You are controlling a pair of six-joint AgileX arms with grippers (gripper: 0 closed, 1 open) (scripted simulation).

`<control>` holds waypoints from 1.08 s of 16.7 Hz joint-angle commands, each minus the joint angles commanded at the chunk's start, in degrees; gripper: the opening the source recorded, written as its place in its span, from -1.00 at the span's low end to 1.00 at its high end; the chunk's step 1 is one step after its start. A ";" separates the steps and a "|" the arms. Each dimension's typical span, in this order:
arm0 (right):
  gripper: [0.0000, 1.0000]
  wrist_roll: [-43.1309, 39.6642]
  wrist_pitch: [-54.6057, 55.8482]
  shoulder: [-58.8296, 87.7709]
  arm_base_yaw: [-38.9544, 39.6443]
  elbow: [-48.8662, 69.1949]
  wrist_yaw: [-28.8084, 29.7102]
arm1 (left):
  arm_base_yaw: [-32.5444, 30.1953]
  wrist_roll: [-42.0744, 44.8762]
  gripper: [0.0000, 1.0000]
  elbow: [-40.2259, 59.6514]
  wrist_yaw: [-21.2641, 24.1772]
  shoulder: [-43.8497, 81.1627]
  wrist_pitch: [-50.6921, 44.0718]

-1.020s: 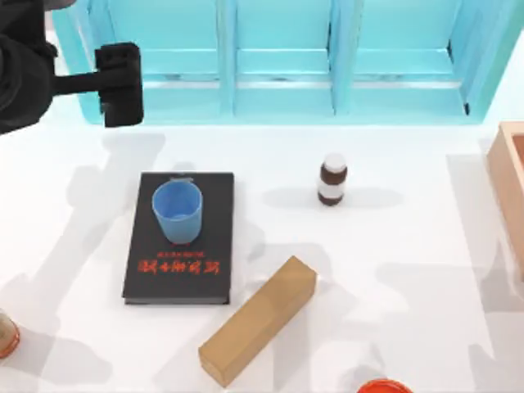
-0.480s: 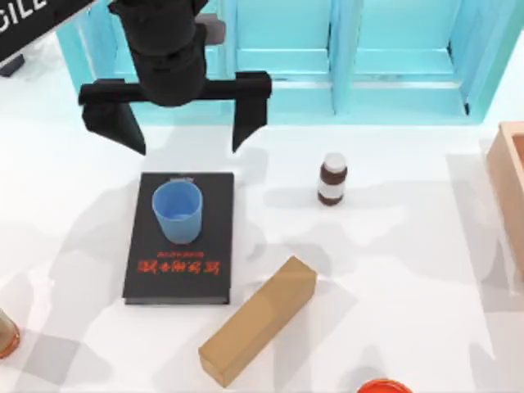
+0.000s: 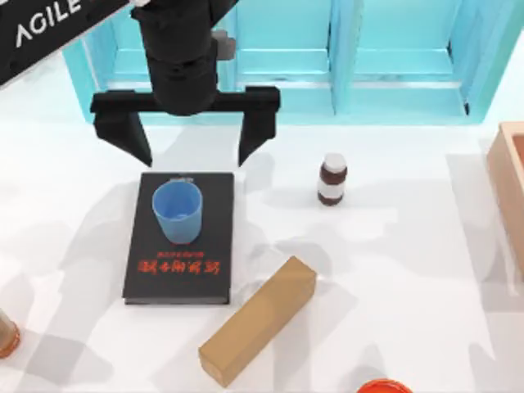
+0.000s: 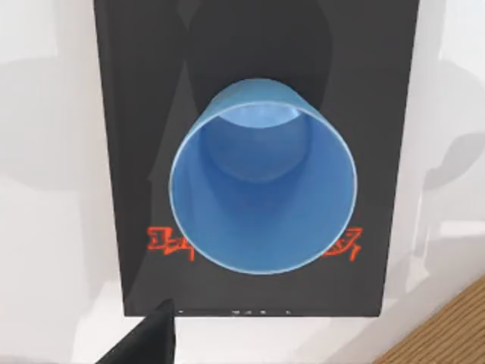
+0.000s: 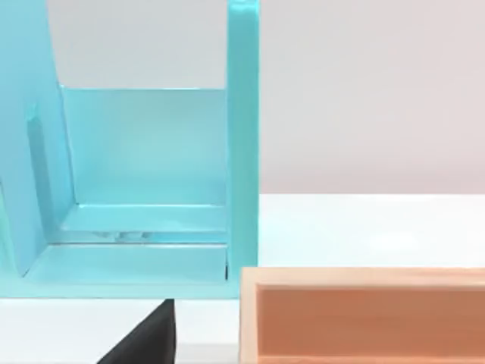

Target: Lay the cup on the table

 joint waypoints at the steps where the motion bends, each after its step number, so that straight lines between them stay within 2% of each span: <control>1: 1.00 0.00 0.00 0.00 0.00 0.00 0.00 | -0.07 -0.03 1.00 -0.15 -0.01 0.00 0.15; 4: 1.00 0.00 0.00 0.00 0.00 0.00 0.00 | -0.66 -0.40 1.00 -3.72 -0.05 0.04 3.76; 11: 1.00 0.00 0.00 0.00 0.00 0.00 0.00 | -0.39 -0.12 1.00 -18.67 -0.03 1.80 20.51; 16: 1.00 0.00 0.00 0.00 0.00 0.00 0.00 | -0.09 0.17 1.00 -19.63 -0.03 2.05 21.61; 18: 1.00 0.00 0.00 0.00 0.00 0.00 0.00 | -0.09 0.17 0.70 -19.63 -0.03 2.05 21.61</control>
